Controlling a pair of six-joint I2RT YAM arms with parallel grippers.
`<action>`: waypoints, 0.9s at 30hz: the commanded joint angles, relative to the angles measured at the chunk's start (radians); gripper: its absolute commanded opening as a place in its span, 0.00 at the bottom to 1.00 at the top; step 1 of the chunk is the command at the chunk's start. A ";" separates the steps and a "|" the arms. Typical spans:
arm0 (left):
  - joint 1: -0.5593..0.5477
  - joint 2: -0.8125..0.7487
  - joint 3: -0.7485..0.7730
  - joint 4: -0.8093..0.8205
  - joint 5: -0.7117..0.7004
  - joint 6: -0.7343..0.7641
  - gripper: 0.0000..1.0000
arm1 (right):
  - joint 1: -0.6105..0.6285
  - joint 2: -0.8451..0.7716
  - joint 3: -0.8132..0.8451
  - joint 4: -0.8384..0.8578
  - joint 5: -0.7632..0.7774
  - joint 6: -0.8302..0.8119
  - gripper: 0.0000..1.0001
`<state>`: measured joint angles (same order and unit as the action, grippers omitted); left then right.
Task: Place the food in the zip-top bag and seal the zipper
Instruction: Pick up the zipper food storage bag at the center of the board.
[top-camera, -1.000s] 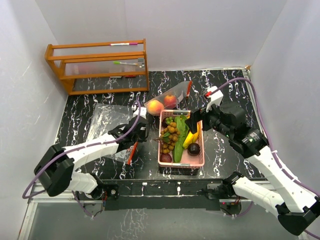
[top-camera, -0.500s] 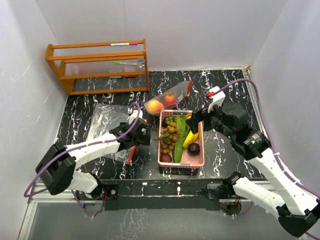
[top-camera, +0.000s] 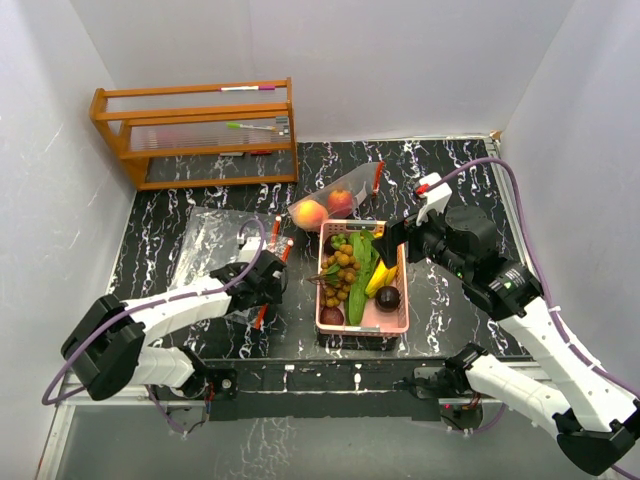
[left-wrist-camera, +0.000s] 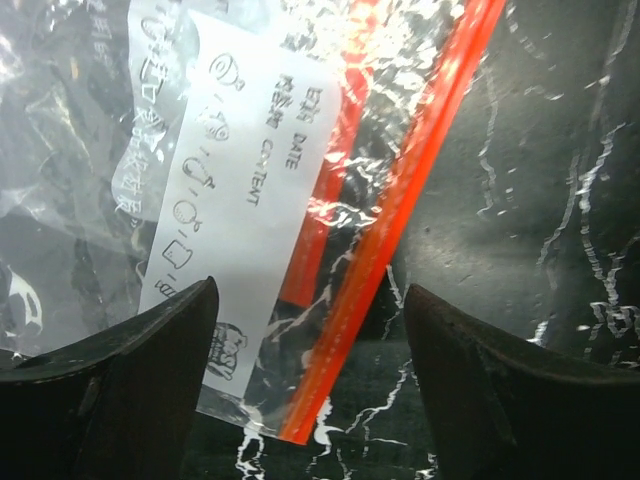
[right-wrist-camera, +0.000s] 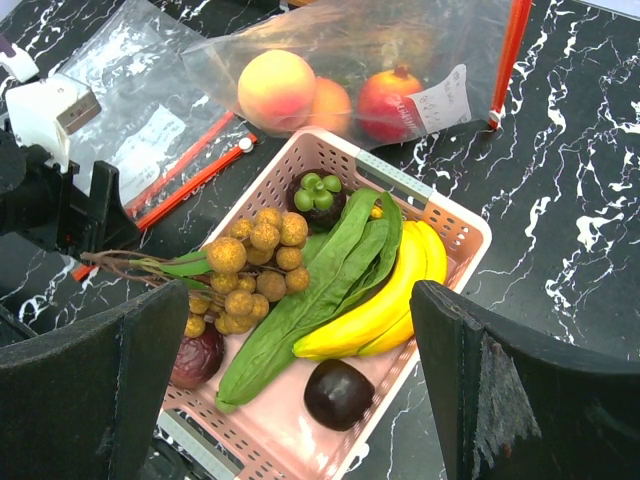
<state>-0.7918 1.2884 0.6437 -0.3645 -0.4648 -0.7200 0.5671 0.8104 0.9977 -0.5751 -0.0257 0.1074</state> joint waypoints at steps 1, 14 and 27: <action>0.012 -0.014 -0.045 0.014 -0.001 -0.032 0.70 | -0.003 -0.023 0.008 0.023 0.001 -0.003 0.98; 0.016 0.020 -0.134 0.116 0.062 -0.022 0.26 | -0.002 -0.034 0.005 0.017 -0.004 -0.003 0.98; 0.015 -0.116 0.017 0.048 0.140 0.055 0.00 | -0.003 -0.048 -0.012 0.011 0.002 0.003 0.98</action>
<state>-0.7784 1.2922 0.5617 -0.2153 -0.4004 -0.7090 0.5671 0.7658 0.9966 -0.5873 -0.0238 0.1074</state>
